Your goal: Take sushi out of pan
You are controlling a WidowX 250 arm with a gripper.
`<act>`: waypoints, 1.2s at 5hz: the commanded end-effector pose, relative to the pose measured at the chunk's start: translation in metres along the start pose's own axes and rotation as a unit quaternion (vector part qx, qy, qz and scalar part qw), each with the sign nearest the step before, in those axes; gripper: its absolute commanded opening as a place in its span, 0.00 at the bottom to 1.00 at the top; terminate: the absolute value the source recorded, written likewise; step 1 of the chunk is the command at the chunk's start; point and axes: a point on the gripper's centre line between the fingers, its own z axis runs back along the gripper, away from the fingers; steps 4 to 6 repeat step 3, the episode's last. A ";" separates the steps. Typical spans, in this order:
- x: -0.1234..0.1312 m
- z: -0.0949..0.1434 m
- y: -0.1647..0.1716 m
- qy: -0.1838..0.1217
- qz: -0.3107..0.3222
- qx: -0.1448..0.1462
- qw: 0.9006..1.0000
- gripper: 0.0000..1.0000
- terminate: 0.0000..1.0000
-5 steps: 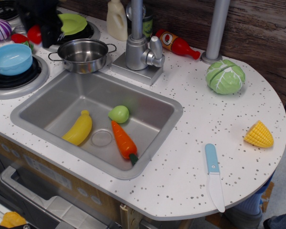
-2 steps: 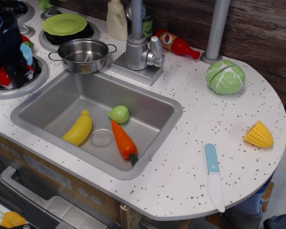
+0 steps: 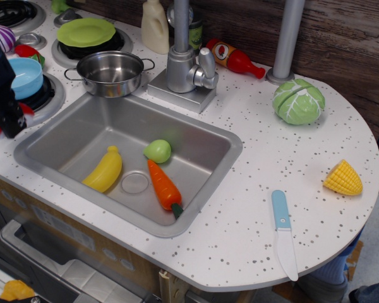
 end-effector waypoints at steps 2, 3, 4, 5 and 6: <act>-0.001 -0.009 0.003 -0.043 -0.029 0.007 0.999 1.00 0.00; -0.001 -0.009 0.003 -0.043 -0.029 0.007 0.999 1.00 1.00; -0.001 -0.009 0.003 -0.043 -0.029 0.007 0.999 1.00 1.00; -0.001 -0.009 0.003 -0.043 -0.029 0.007 0.999 1.00 1.00; -0.001 -0.009 0.003 -0.043 -0.029 0.007 0.999 1.00 1.00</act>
